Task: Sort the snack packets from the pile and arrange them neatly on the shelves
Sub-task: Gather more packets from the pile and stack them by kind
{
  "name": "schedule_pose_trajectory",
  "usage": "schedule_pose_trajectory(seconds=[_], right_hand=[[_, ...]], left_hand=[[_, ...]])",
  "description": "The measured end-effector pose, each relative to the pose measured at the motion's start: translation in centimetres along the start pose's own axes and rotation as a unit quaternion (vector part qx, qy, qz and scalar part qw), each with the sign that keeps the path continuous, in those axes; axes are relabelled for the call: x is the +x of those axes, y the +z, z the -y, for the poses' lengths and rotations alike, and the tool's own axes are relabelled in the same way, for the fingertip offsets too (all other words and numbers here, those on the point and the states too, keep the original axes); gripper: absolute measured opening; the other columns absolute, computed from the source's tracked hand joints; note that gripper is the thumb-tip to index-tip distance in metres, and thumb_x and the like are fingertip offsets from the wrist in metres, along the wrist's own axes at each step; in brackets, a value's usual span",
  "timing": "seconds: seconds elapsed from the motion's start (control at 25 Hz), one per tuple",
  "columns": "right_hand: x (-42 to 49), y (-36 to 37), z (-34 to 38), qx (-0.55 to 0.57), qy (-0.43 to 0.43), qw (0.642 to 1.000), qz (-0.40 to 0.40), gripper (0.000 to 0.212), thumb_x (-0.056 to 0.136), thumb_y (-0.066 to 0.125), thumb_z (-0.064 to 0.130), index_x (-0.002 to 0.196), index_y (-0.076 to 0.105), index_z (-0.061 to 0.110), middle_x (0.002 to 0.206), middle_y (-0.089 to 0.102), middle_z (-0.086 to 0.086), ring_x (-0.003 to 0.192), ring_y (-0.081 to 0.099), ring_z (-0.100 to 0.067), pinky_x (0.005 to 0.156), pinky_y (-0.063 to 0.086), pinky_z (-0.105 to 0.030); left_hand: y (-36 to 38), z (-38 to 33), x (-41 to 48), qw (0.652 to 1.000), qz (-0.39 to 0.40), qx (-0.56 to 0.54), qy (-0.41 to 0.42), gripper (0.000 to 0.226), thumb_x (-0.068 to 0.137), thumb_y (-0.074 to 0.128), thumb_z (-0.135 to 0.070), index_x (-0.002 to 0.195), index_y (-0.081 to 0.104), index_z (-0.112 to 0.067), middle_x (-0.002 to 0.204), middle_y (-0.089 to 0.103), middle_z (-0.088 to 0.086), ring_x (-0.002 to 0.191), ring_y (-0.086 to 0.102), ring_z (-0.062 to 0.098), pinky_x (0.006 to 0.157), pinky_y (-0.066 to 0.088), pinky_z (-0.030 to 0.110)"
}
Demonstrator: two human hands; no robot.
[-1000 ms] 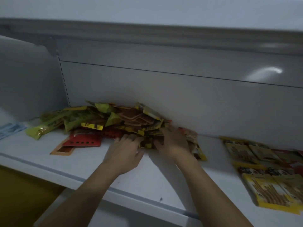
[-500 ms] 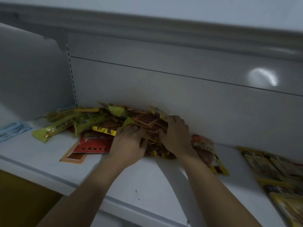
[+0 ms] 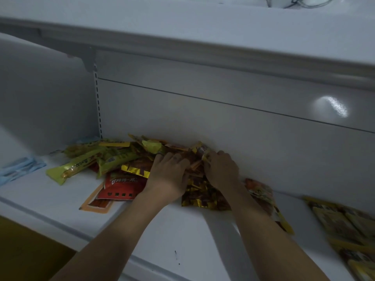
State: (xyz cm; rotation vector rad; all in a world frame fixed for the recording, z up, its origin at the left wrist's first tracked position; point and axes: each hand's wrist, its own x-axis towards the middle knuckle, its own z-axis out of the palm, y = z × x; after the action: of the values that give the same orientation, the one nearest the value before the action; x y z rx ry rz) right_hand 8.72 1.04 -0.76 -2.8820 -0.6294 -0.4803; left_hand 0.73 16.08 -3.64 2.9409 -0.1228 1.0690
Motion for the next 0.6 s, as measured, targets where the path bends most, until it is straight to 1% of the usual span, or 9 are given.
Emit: schedule_pose_trajectory(seconds=[0.12,0.2,0.28,0.36,0.4,0.48,0.52,0.56,0.6], right_hand=[[-1.0,-0.9,-0.3,0.010,-0.017,0.999,-0.026,0.033,0.099,0.046,0.036,0.121,0.060,0.016,0.111,0.058,-0.007,0.104,0.055,-0.025,0.075,0.044,-0.033],[-2.0,-2.0,-0.7,0.021,-0.023,0.998,-0.060,0.028,0.099,0.047,0.035,0.108,0.063,0.014,0.102,0.060,-0.006,0.097,0.058,-0.025,0.066,0.038,-0.031],[-3.2,-3.5,-1.5,0.035,-0.016,0.995,-0.094,0.029,0.100,0.046,0.034,0.096,0.064,0.012,0.095,0.061,-0.006,0.087,0.057,-0.023,0.062,0.030,-0.029],[-4.6,-5.2,-3.1,0.053,0.009,0.992,-0.116,0.031,0.099,0.046,0.035,0.090,0.064,0.011,0.086,0.058,-0.004,0.075,0.049,-0.019,0.059,0.027,-0.029],[-5.3,-5.8,-4.0,0.061,0.024,0.990,-0.124,0.031,0.099,0.047,0.035,0.086,0.063,0.012,0.081,0.055,-0.002,0.071,0.046,-0.017,0.055,0.025,-0.028],[-7.2,-6.5,-6.7,0.067,0.060,0.987,-0.131,0.030,0.099,0.047,0.036,0.080,0.060,0.016,0.074,0.051,0.004,0.068,0.047,-0.015,0.050,0.022,-0.024],[-8.2,-6.7,-8.1,0.078,0.078,0.985,-0.136,0.031,0.099,0.048,0.038,0.083,0.063,0.017,0.077,0.054,0.004,0.070,0.051,-0.016,0.050,0.025,-0.022],[-9.1,-6.8,-9.6,0.099,0.096,0.981,-0.137,0.031,0.099,0.047,0.040,0.091,0.069,0.019,0.084,0.060,0.003,0.076,0.057,-0.016,0.054,0.033,-0.022],[-10.1,-7.1,-11.1,0.133,0.115,0.976,-0.132,0.031,0.099,0.047,0.042,0.104,0.072,0.023,0.093,0.063,0.002,0.083,0.060,-0.016,0.063,0.042,-0.025]], left_hand=[[0.1,-1.2,0.5,0.999,-0.022,-0.021,0.012,0.022,0.072,0.061,-0.028,0.089,0.069,-0.017,0.081,0.065,0.003,0.076,0.061,0.029,0.068,0.045,0.039],[0.2,-2.9,1.0,0.998,-0.039,-0.053,0.017,0.033,0.076,0.059,-0.027,0.106,0.067,-0.016,0.086,0.067,0.004,0.079,0.062,0.031,0.071,0.044,0.039],[-0.2,-5.3,1.5,0.993,-0.016,-0.115,0.005,0.049,0.086,0.055,-0.027,0.134,0.051,-0.015,0.098,0.067,0.004,0.093,0.061,0.031,0.079,0.042,0.040],[-0.6,-8.2,2.0,0.977,0.028,-0.212,-0.008,0.069,0.092,0.054,-0.026,0.153,0.022,-0.018,0.104,0.066,0.002,0.101,0.058,0.026,0.089,0.040,0.039],[-0.9,-9.7,2.2,0.961,0.047,-0.272,-0.011,0.077,0.093,0.054,-0.024,0.156,0.010,-0.022,0.103,0.065,0.001,0.099,0.059,0.025,0.089,0.043,0.038],[-1.4,-13.2,2.6,0.912,0.107,-0.397,-0.020,0.084,0.094,0.054,-0.017,0.155,-0.001,-0.032,0.098,0.064,-0.002,0.089,0.062,0.022,0.078,0.053,0.041],[-1.6,-14.8,2.8,0.881,0.136,-0.452,-0.027,0.084,0.095,0.053,-0.014,0.155,-0.002,-0.035,0.100,0.065,-0.003,0.084,0.064,0.017,0.072,0.055,0.041],[-1.4,-16.5,3.1,0.857,0.159,-0.489,-0.027,0.084,0.095,0.053,-0.014,0.154,-0.001,-0.037,0.107,0.066,-0.005,0.080,0.065,0.011,0.069,0.056,0.037],[-1.3,-18.1,3.4,0.841,0.174,-0.511,-0.026,0.084,0.096,0.055,-0.015,0.154,-0.001,-0.038,0.118,0.064,-0.007,0.080,0.065,0.005,0.069,0.056,0.032]])
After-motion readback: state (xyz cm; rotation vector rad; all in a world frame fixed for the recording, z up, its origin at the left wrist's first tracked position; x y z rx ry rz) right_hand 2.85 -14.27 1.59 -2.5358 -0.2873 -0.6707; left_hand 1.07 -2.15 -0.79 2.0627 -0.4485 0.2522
